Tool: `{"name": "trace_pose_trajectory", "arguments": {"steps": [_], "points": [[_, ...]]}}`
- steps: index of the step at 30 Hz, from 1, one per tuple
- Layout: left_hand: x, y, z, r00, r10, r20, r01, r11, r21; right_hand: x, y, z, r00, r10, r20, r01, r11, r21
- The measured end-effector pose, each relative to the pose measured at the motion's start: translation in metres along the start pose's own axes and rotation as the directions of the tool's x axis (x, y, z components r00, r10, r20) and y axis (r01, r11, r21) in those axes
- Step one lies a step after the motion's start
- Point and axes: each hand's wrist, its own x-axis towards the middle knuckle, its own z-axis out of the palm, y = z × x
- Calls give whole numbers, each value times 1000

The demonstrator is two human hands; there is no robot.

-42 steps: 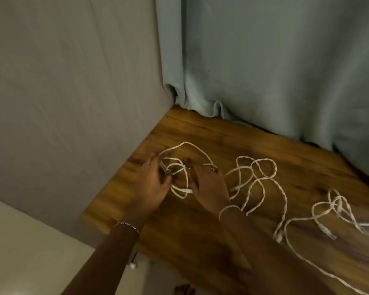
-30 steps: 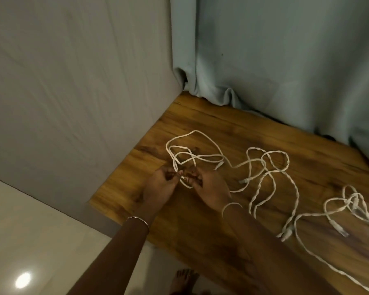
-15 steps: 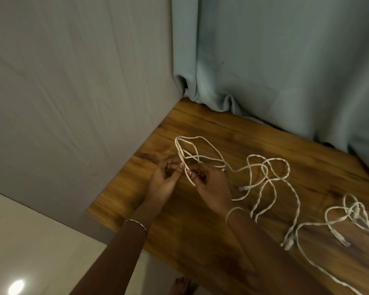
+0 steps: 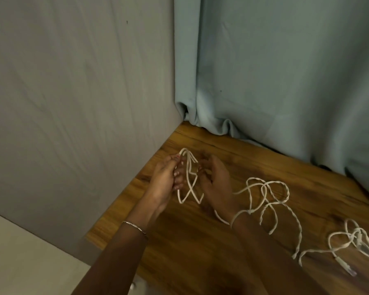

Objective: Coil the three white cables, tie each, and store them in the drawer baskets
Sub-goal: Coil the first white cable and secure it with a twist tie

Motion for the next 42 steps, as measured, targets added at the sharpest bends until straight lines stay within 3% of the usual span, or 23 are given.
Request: {"name": "trace_pose_trajectory", "arguments": {"steps": [3, 9, 11, 13, 15, 18, 23, 25, 31, 35, 38, 42], "points": [[-2, 11, 2, 995, -72, 67, 72, 997, -9, 15, -2, 3, 993, -94, 73, 95, 995, -7], [-2, 21, 3, 964, -129, 232, 139, 990, -28, 37, -7, 0, 992, -82, 91, 81, 997, 9], [-2, 19, 7, 954, -136, 268, 171, 979, -113, 44, -9, -3, 992, -56, 113, 55, 998, 9], [-1, 16, 11, 948, -126, 291, 184, 966, -183, 50, -15, -4, 981, 57, 186, -68, 996, 55], [0, 16, 13, 950, -105, 294, 183, 950, -254, 55, -14, -1, 959, 142, 247, -161, 985, 57], [4, 23, 14, 964, -73, 256, 178, 891, -418, 53, -7, 1, 959, 106, 263, -89, 993, -76], [16, 29, 18, 968, -112, 224, 224, 787, -575, 35, 5, 2, 928, 194, 318, -213, 977, 27], [22, 36, 13, 984, -88, 154, 164, 785, -597, 32, -6, 4, 900, 182, 396, -189, 982, -23], [38, 35, 17, 1000, -14, 16, 21, 841, -540, 25, -18, -8, 825, 56, 562, 49, 984, -171], [41, 22, 23, 999, 34, -1, -31, 903, -429, 28, -32, -18, 769, 23, 639, 198, 942, -272], [41, 19, 21, 998, 41, 46, -25, 954, -300, 31, -34, -28, 776, 26, 630, 253, 902, -349], [40, 22, 12, 985, -8, 172, 16, 999, -44, 40, -32, -42, 825, 59, 563, 196, 903, -382]]}}
